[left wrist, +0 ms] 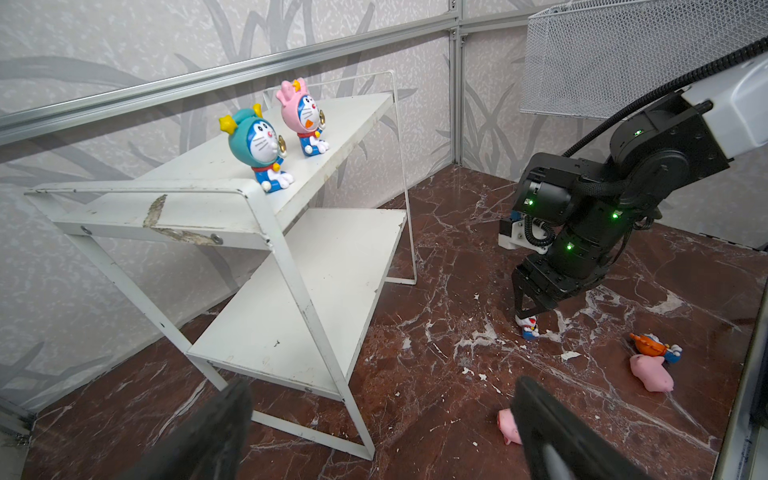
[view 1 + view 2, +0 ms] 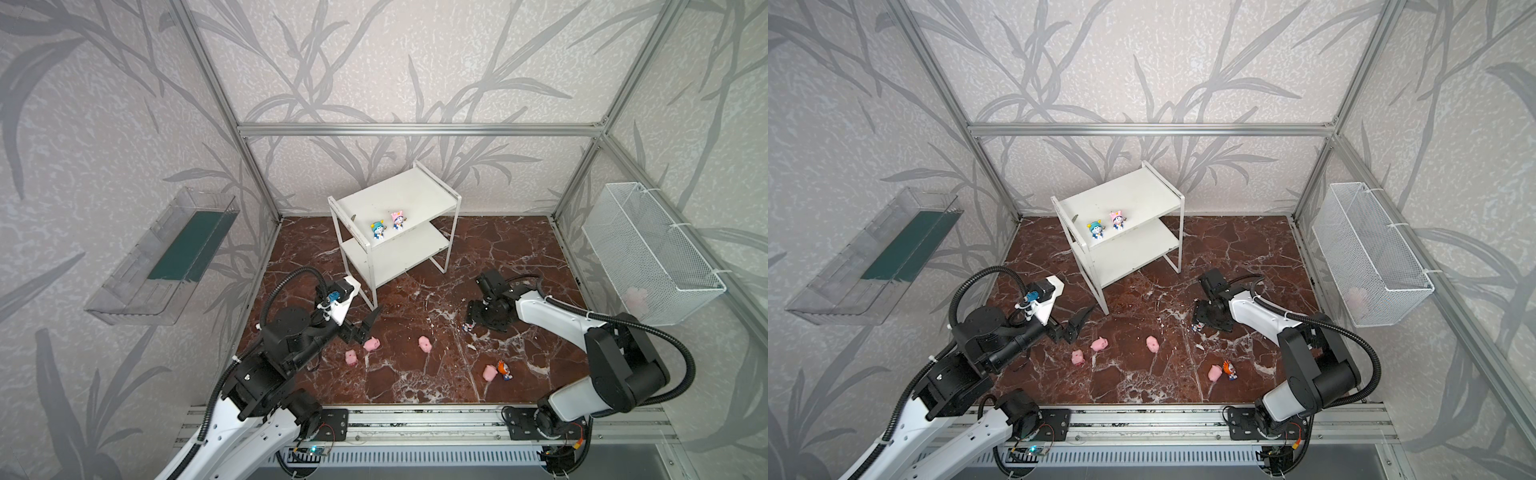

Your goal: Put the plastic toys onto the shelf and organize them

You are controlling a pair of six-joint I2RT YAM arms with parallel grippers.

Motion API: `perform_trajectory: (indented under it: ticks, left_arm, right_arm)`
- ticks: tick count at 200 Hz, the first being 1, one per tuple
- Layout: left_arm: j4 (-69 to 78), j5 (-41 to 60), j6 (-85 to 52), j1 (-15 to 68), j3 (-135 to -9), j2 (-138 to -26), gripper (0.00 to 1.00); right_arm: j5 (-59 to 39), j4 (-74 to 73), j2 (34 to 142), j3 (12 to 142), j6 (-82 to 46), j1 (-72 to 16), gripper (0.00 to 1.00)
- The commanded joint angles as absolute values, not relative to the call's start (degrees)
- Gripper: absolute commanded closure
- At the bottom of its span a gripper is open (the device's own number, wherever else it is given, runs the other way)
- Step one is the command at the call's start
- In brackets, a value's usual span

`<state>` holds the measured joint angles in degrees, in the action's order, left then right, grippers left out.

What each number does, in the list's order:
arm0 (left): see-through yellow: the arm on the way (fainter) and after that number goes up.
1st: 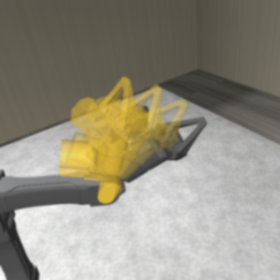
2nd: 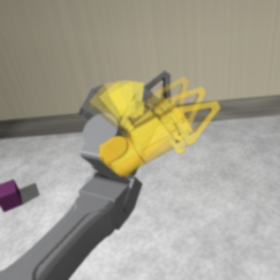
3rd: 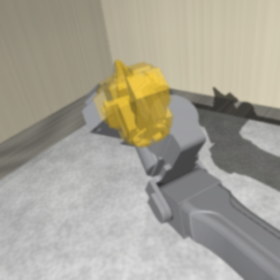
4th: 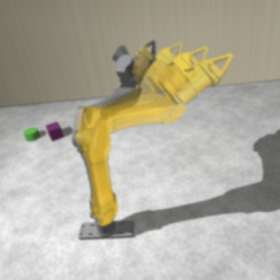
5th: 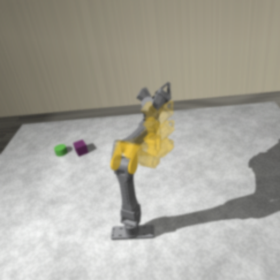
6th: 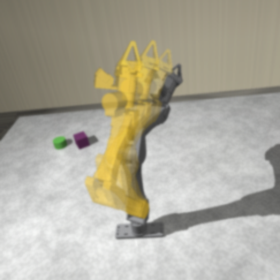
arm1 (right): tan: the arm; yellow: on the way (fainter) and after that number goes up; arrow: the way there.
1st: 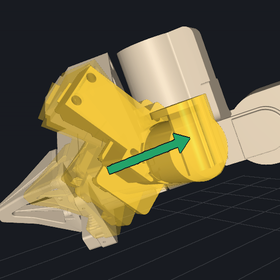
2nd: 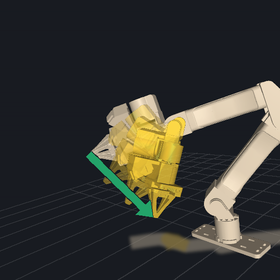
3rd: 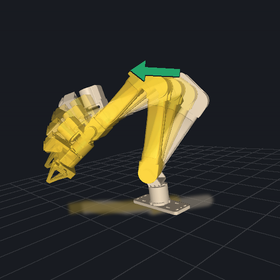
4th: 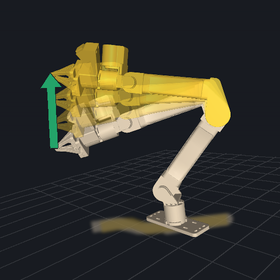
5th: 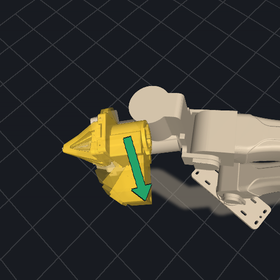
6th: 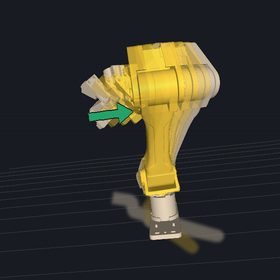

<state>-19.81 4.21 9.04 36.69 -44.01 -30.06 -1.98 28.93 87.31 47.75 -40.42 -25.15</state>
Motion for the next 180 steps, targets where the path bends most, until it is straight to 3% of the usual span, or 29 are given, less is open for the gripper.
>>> perform_trajectory:
  ticks: [1,57,118,180]
  left_arm:
    - [-19.2,4.8,9.6,36.6,-43.6,-30.2,0.01]
    - [-19.2,4.7,9.6,36.5,-43.7,-30.5,0.01]
    - [-19.3,4.5,9.7,36.5,-43.6,-30.5,0.01]
    - [-19.2,4.5,9.7,36.5,-43.6,-30.7,0.01]
  right_arm:
    - [-1.2,30.0,88.8,48.5,-40.1,-24.9,0.24]
    - [-2.1,29.1,92.1,50.3,-38.6,-24.9,0.26]
    - [-7.6,25.2,96.5,53.2,-36.9,-27.1,0.47]
    - [-7.7,23.7,97.3,57.1,-35.0,-32.2,0.48]
